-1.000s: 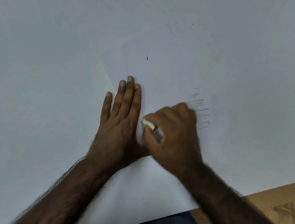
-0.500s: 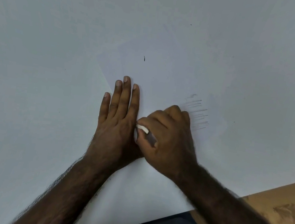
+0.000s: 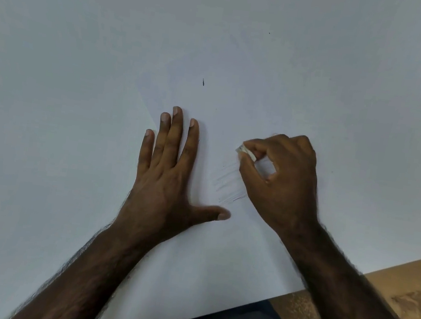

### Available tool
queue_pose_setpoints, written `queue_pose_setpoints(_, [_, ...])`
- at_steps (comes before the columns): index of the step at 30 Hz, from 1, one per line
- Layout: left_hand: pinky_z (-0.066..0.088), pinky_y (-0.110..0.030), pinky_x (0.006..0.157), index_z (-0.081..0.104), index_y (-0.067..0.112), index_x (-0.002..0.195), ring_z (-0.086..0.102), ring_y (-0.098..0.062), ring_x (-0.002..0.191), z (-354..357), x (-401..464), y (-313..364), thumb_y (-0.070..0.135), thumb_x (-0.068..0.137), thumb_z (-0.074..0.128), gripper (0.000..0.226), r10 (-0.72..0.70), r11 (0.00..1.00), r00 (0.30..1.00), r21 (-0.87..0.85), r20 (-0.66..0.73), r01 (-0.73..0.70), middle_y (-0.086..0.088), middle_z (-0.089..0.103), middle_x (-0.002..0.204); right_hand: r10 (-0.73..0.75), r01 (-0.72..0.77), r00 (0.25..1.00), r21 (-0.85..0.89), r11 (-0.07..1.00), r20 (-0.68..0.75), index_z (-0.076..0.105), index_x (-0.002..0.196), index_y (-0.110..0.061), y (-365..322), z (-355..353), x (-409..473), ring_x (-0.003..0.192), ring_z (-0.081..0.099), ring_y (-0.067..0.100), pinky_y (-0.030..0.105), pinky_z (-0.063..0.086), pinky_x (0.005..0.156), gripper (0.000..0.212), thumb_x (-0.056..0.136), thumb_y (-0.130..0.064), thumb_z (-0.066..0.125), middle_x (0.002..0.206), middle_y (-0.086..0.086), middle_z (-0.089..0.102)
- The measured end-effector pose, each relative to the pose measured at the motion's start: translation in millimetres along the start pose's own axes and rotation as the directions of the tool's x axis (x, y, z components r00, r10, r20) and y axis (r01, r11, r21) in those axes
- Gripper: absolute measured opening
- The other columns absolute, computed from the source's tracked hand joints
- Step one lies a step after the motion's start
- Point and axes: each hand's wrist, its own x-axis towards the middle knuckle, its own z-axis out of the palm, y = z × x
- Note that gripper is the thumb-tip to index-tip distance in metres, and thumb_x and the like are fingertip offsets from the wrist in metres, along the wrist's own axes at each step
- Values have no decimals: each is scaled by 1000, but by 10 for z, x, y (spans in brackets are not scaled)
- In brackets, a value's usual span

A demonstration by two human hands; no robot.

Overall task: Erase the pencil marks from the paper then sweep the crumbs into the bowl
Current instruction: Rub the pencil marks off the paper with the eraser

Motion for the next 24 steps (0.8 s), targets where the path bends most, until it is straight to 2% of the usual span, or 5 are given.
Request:
queue_pose_setpoints(4, [-12,-53,135,3,15,174,-21,-26,167,-24,-63,-31,98,84,40,128,70,997,997,36,21,-71,-8,-18,181,-12,12,1000,19,1000,-14,79,105,-15,-12,43,39,96,67,27,49,50,91,11,99,-24,77,103,-2,79])
queue_pose_setpoints(9, [-13,-55,134,-9,20,174,-28,-23,165,-44,-80,-1,101,78,37,134,35,996,996,73,85,-42,-3,-28,179,-37,37,999,19,999,-7,79,106,-11,-18,49,-6,97,68,30,51,50,92,13,100,-22,75,103,2,78])
queue_pose_setpoints(15, [-10,-56,134,-7,16,174,-23,-24,166,-27,-92,0,95,78,40,133,53,997,996,47,68,-57,-6,-20,181,-232,241,954,-24,970,188,80,107,-13,-247,183,-424,95,67,27,49,53,87,20,92,-27,76,100,4,78])
queue_pose_setpoints(18, [-13,-55,133,-12,18,173,-27,-23,165,-37,-77,3,102,72,39,141,30,998,996,55,89,-35,-4,-26,179,-250,261,963,-111,959,101,80,102,-15,-194,137,-234,91,65,31,49,50,82,15,92,-24,74,96,3,78])
queue_pose_setpoints(24, [-14,-54,133,-18,20,172,-31,-22,163,-36,-61,11,107,67,40,147,5,998,993,67,118,-13,-2,-32,177,-82,73,996,-173,982,-45,80,102,-14,-136,90,11,89,66,31,46,47,83,16,96,-26,71,94,3,78])
